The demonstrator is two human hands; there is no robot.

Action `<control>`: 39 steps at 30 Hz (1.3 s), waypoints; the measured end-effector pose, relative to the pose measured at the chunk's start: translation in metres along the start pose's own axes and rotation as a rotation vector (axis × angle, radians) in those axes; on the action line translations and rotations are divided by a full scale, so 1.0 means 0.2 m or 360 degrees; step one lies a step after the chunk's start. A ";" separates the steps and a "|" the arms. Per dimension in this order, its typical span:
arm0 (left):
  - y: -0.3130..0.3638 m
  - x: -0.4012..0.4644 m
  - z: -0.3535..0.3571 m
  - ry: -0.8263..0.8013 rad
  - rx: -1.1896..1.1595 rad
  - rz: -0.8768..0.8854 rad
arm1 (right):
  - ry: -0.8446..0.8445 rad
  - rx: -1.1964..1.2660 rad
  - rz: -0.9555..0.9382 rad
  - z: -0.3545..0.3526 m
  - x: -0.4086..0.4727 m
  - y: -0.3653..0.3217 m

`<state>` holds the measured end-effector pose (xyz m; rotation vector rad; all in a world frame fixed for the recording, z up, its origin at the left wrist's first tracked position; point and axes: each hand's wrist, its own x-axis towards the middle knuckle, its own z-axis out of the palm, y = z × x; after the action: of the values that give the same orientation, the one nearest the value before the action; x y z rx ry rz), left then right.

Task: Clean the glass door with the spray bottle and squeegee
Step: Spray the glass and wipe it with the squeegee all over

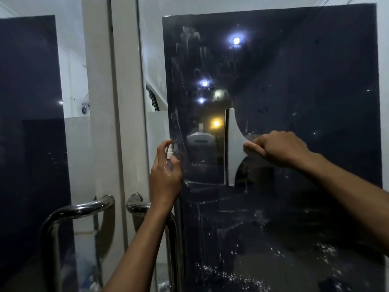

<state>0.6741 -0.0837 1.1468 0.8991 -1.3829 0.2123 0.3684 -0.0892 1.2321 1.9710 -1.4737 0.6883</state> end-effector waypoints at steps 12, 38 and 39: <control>0.02 0.01 0.00 -0.0018 -0.0008 -0.0007 | -0.0065 0.0300 -0.0064 0.05 0.15 -0.36; 0.02 -0.01 0.02 0.0064 0.0001 -0.0041 | -0.0168 -0.0137 -0.0136 0.03 0.08 -0.19; 0.03 -0.01 0.02 0.0063 0.0004 -0.0050 | -0.0162 -0.0183 -0.0113 0.01 0.05 -0.11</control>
<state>0.6670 -0.0824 1.1476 0.9137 -1.3313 0.2071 0.3932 -0.0930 1.2350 1.9849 -1.4607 0.4683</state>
